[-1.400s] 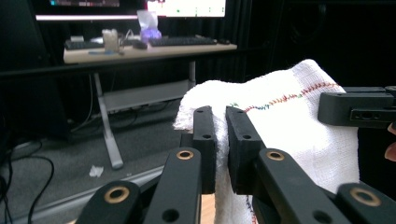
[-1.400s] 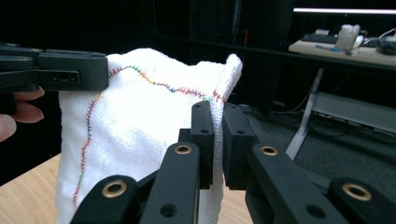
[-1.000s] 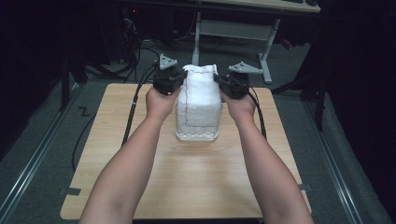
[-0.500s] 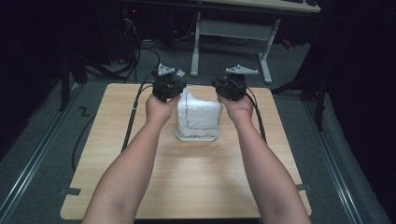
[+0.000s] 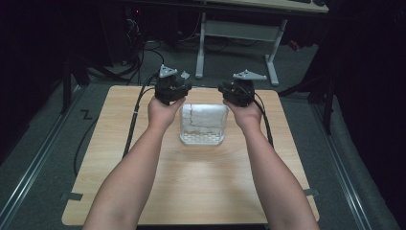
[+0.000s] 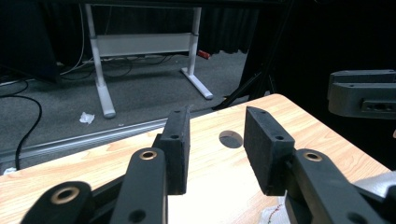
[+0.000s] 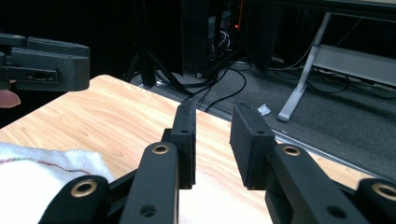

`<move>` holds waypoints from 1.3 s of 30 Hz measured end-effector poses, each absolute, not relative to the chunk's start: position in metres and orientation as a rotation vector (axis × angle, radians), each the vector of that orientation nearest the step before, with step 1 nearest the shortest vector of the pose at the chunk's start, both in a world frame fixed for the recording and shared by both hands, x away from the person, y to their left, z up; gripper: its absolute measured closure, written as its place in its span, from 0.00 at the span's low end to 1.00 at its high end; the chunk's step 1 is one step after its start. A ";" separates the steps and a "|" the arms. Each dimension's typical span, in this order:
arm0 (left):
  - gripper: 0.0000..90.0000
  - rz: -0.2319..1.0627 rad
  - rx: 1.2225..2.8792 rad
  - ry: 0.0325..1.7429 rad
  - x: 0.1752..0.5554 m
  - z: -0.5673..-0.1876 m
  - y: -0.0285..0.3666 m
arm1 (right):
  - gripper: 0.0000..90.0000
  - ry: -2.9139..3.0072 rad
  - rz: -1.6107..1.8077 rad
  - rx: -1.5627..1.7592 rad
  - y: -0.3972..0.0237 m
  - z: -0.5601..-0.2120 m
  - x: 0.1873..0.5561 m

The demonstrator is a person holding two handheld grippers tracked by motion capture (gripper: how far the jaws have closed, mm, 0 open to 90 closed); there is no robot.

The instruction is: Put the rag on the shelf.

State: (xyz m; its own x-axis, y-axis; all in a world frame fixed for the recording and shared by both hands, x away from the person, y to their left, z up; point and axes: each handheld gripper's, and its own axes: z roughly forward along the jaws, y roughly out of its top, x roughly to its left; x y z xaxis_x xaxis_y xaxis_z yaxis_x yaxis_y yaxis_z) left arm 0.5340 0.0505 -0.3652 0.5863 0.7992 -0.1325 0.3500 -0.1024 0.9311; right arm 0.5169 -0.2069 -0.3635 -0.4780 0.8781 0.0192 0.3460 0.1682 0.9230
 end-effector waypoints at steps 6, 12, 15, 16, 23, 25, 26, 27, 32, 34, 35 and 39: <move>0.67 0.508 1.688 0.947 0.527 -0.362 0.054 | 0.75 1.910 1.302 1.151 -0.209 -0.366 0.512; 0.61 0.504 1.677 0.954 0.521 -0.365 0.065 | 0.72 1.907 1.324 1.150 -0.215 -0.368 0.502; 0.59 0.508 1.663 0.957 0.516 -0.367 0.073 | 0.71 1.905 1.329 1.148 -0.217 -0.371 0.495; 0.59 0.510 1.661 0.956 0.514 -0.368 0.075 | 0.71 1.904 1.327 1.145 -0.217 -0.371 0.492; 0.55 0.535 1.663 0.947 0.500 -0.370 0.090 | 0.65 1.901 1.322 1.121 -0.219 -0.373 0.475; 0.55 0.537 1.663 0.946 0.496 -0.371 0.093 | 0.64 1.897 1.312 1.110 -0.219 -0.374 0.469; 0.55 0.535 1.663 0.944 0.493 -0.372 0.095 | 0.63 1.897 1.311 1.104 -0.219 -0.375 0.466; 0.54 0.534 1.660 0.946 0.490 -0.373 0.097 | 0.62 1.896 1.314 1.098 -0.219 -0.375 0.464; 0.53 0.536 1.674 0.929 0.476 -0.379 0.102 | 0.59 1.896 1.293 1.073 -0.219 -0.379 0.450; 0.53 0.523 1.676 0.924 0.470 -0.382 0.104 | 0.58 1.899 1.284 1.062 -0.219 -0.382 0.444; 0.53 0.516 1.672 0.925 0.466 -0.384 0.105 | 0.59 1.901 1.279 1.060 -0.219 -0.383 0.441; 0.51 0.502 1.675 0.911 0.450 -0.392 0.109 | 0.59 1.905 1.261 1.051 -0.219 -0.392 0.425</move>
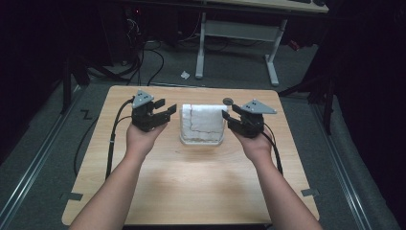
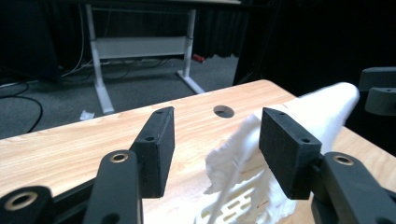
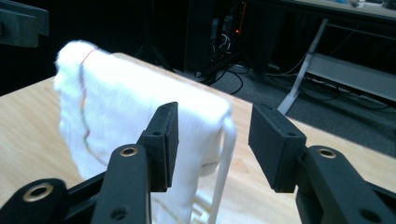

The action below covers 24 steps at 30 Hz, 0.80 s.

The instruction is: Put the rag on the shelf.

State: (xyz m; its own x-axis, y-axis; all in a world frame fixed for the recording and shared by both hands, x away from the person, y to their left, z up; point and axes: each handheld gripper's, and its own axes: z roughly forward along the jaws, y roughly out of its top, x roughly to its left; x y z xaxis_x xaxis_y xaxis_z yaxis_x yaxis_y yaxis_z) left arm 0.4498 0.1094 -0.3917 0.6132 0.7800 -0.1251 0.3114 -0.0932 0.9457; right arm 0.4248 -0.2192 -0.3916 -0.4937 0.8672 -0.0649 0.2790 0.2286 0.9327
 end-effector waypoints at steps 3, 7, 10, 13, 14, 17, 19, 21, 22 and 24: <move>0.50 0.498 1.680 0.905 0.436 -0.401 0.113 | 0.59 1.903 1.248 1.052 -0.219 -0.399 0.412; 0.50 0.492 1.698 0.893 0.415 -0.419 0.116 | 0.56 1.917 1.233 1.053 -0.220 -0.410 0.396; 0.49 0.476 1.731 0.885 0.401 -0.434 0.119 | 0.54 1.933 1.220 1.036 -0.220 -0.420 0.384; 0.48 0.453 1.764 0.882 0.385 -0.450 0.122 | 0.51 1.950 1.219 1.034 -0.222 -0.430 0.372; 0.48 0.443 1.782 0.882 0.380 -0.456 0.123 | 0.51 1.958 1.214 1.038 -0.223 -0.434 0.368; 0.48 0.411 1.842 0.880 0.363 -0.473 0.126 | 0.50 1.977 1.202 1.042 -0.226 -0.448 0.354; 0.48 0.410 1.877 0.877 0.353 -0.482 0.128 | 0.49 1.988 1.194 1.050 -0.228 -0.456 0.346; 0.47 0.380 1.899 0.879 0.345 -0.491 0.130 | 0.48 2.008 1.181 1.062 -0.231 -0.467 0.337; 0.47 0.371 1.913 0.885 0.340 -0.497 0.131 | 0.48 2.021 1.162 1.059 -0.232 -0.472 0.333; 0.46 0.372 1.936 0.894 0.330 -0.509 0.133 | 0.47 2.044 1.138 1.068 -0.234 -0.483 0.324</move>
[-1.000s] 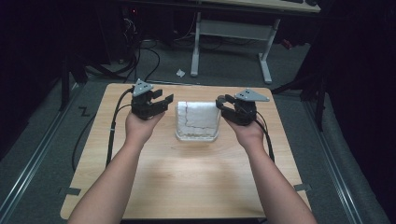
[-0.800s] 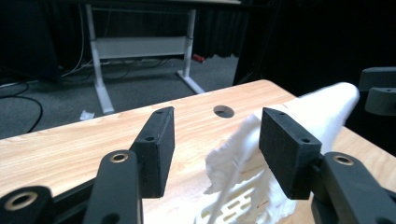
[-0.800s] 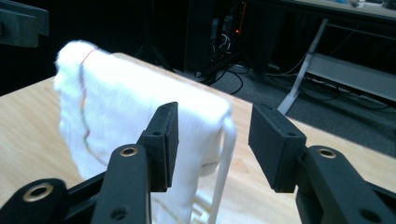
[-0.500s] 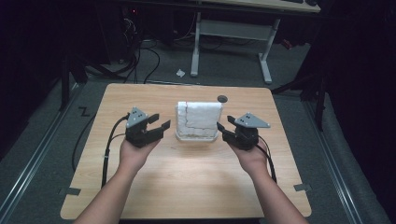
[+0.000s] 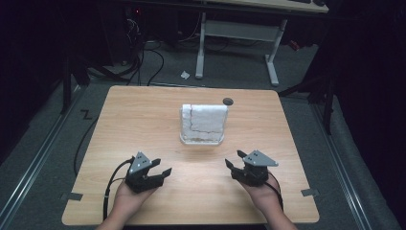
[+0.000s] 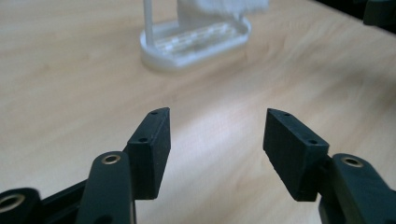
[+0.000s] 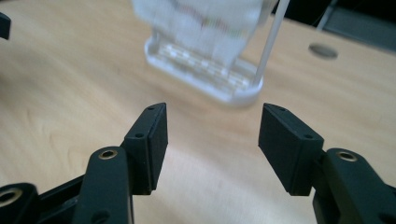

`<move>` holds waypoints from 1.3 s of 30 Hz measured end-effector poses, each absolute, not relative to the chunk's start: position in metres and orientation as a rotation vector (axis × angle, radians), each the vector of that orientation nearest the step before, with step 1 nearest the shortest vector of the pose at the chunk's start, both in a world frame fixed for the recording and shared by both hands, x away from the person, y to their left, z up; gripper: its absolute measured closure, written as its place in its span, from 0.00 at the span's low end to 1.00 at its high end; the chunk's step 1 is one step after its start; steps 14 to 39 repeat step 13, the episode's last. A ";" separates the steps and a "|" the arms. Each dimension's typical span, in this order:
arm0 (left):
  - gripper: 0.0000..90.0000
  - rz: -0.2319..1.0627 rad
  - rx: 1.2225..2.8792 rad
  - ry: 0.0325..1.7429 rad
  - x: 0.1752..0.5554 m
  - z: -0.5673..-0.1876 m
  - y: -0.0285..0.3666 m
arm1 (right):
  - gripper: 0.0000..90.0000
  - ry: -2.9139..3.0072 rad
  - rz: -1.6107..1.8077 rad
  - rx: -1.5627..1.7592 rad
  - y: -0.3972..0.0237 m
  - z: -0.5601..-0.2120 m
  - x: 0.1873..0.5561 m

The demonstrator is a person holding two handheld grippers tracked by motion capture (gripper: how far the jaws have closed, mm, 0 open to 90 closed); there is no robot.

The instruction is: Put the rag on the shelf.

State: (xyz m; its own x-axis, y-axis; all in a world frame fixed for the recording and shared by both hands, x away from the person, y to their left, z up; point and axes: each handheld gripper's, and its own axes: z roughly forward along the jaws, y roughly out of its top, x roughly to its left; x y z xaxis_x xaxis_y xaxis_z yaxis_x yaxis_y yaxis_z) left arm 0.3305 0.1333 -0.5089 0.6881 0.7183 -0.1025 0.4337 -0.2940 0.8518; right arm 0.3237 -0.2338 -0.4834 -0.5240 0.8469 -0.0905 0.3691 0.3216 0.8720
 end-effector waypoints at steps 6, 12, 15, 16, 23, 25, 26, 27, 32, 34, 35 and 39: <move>0.48 0.403 2.030 0.901 0.308 -0.529 0.134 | 0.49 2.118 1.097 1.126 -0.248 -0.522 0.293; 0.47 0.368 1.997 0.909 0.314 -0.530 0.132 | 0.47 2.122 1.082 1.182 -0.253 -0.527 0.300; 0.47 0.363 1.993 0.911 0.315 -0.530 0.132 | 0.47 2.127 1.073 1.164 -0.252 -0.527 0.300; 0.47 0.363 1.993 0.911 0.315 -0.530 0.132 | 0.47 2.127 1.073 1.164 -0.252 -0.527 0.300; 0.47 0.363 1.993 0.911 0.315 -0.530 0.132 | 0.47 2.127 1.073 1.164 -0.252 -0.527 0.300; 0.47 0.363 1.993 0.911 0.315 -0.530 0.132 | 0.47 2.127 1.073 1.164 -0.252 -0.527 0.300; 0.47 0.363 1.993 0.911 0.315 -0.530 0.132 | 0.47 2.127 1.073 1.164 -0.252 -0.527 0.300; 0.47 0.363 1.993 0.911 0.315 -0.530 0.132 | 0.47 2.127 1.073 1.164 -0.252 -0.527 0.300; 0.47 0.363 1.993 0.911 0.315 -0.530 0.132 | 0.47 2.127 1.073 1.164 -0.252 -0.527 0.300; 0.47 0.363 1.993 0.911 0.315 -0.530 0.132 | 0.47 2.127 1.073 1.164 -0.252 -0.527 0.300; 0.47 0.363 1.993 0.911 0.315 -0.530 0.132 | 0.47 2.127 1.073 1.164 -0.252 -0.527 0.300; 0.47 0.363 1.993 0.911 0.315 -0.530 0.132 | 0.47 2.127 1.073 1.164 -0.252 -0.527 0.300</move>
